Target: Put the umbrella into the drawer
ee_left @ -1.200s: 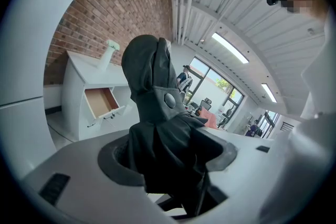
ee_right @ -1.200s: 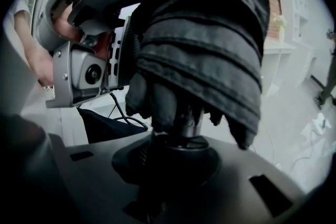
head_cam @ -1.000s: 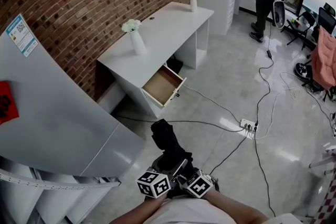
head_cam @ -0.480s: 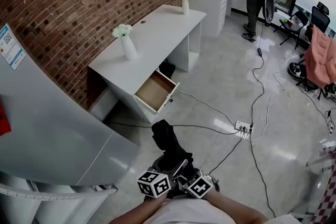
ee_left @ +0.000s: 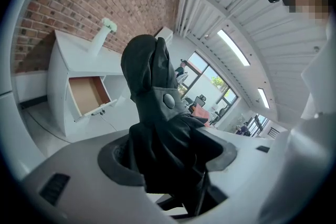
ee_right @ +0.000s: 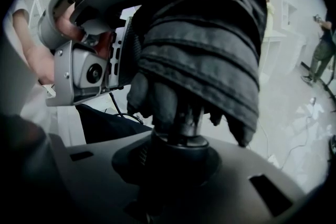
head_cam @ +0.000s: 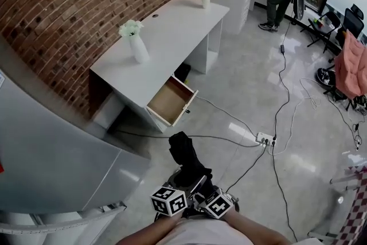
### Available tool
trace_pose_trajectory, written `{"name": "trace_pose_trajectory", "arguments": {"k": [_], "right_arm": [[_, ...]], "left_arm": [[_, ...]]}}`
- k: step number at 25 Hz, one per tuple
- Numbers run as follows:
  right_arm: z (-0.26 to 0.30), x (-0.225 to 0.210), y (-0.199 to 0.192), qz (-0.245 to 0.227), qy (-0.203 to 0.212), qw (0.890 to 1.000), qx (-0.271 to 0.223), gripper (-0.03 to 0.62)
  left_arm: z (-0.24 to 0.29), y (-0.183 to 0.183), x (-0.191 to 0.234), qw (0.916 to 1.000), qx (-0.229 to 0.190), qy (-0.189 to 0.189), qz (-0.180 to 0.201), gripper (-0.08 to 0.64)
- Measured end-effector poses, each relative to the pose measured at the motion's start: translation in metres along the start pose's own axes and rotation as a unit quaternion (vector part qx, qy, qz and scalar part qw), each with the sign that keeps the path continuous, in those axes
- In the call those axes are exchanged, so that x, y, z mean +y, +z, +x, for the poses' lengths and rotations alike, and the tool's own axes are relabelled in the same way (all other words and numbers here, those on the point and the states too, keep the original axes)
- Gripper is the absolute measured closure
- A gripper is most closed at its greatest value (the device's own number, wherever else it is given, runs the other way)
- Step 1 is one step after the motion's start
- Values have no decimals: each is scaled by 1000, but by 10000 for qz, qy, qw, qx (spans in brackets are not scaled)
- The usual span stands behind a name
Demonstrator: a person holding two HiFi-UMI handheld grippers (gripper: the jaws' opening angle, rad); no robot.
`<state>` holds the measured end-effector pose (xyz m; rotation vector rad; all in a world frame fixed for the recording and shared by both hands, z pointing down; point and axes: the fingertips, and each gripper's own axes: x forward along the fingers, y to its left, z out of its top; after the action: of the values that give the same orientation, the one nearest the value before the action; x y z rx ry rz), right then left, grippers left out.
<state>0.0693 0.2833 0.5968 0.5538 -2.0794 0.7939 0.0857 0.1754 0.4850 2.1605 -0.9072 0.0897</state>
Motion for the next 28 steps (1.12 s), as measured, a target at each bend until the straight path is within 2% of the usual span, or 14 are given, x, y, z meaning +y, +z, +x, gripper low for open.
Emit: {"name": "trace_pose_trajectory", "arguments": {"k": [4, 11, 17, 21, 25, 28], "right_arm": [[8, -24, 21, 208, -124, 9995, 179, 506], [9, -62, 81, 181, -533, 9982, 209, 506], [10, -84, 114, 238, -851, 9954, 364, 506], [21, -89, 120, 313, -806, 9935, 746, 506], [36, -92, 147, 19, -760, 9940, 791, 506], [44, -90, 155, 87, -671, 9928, 990, 506]], "left_arm": [[19, 27, 19, 9999, 32, -144, 12, 285], [41, 80, 49, 9981, -93, -578, -214, 285], [53, 110, 66, 9953, -98, -905, -325, 285], [55, 124, 89, 9941, -143, -932, -535, 285], [47, 141, 115, 9931, -317, -873, -712, 285], [45, 148, 133, 9923, -412, -789, -858, 285]]}}
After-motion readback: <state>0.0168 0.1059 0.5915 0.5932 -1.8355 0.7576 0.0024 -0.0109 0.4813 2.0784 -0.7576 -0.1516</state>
